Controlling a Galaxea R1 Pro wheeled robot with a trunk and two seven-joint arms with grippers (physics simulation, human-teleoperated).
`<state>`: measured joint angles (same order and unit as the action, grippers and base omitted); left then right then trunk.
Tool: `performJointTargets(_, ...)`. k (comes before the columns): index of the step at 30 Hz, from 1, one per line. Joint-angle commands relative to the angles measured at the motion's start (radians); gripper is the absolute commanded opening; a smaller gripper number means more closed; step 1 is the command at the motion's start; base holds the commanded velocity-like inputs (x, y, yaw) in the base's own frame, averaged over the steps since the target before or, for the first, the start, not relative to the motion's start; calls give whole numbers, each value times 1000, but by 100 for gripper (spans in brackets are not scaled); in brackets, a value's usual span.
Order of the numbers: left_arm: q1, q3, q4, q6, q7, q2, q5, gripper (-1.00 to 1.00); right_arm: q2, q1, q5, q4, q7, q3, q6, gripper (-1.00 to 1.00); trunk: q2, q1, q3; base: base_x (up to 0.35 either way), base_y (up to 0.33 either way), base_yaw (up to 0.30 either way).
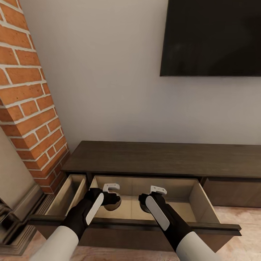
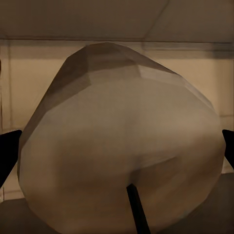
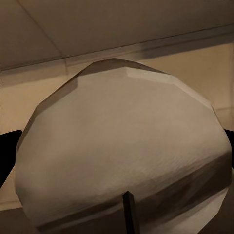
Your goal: Place each of the two pumpkins and all three candles from the living room inside a cabinet in the living room (use any cabinet), then make sure every cabinet is closed, and position the cauldron so it is next to a table in the living room.
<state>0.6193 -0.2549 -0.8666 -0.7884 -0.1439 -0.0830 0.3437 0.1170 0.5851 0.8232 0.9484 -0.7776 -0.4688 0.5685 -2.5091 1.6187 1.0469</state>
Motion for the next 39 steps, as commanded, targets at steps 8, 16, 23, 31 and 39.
performJointTargets(8, 0, -3, -2, -3, -9, 0, 9, -100, 0, 1, 7, 1, -7, -2, 2, -100, 0, 0, 1, 42, 0, 0)
performJointTargets(16, 0, -4, -2, -3, -9, 0, 10, -100, 0, 1, 7, 1, -7, -2, 2, -100, 0, 0, 1, 93, 0, 0)
performJointTargets(23, 0, -4, -3, -3, -9, 0, 9, -100, 0, 1, 7, 1, -7, -2, 2, -100, 0, 0, 1, 19, 0, 0)
performJointTargets(31, 0, -4, -3, -3, -9, 0, 9, -100, 0, 1, 7, 1, -6, -2, 2, -100, -2, 2, 24, 0, 0, 0)
performJointTargets(39, 0, -4, -2, -2, -10, -1, 8, -100, 0, 1, 7, 1, -6, -2, 2, -100, -4, 6, 55, 0, 0, 0)
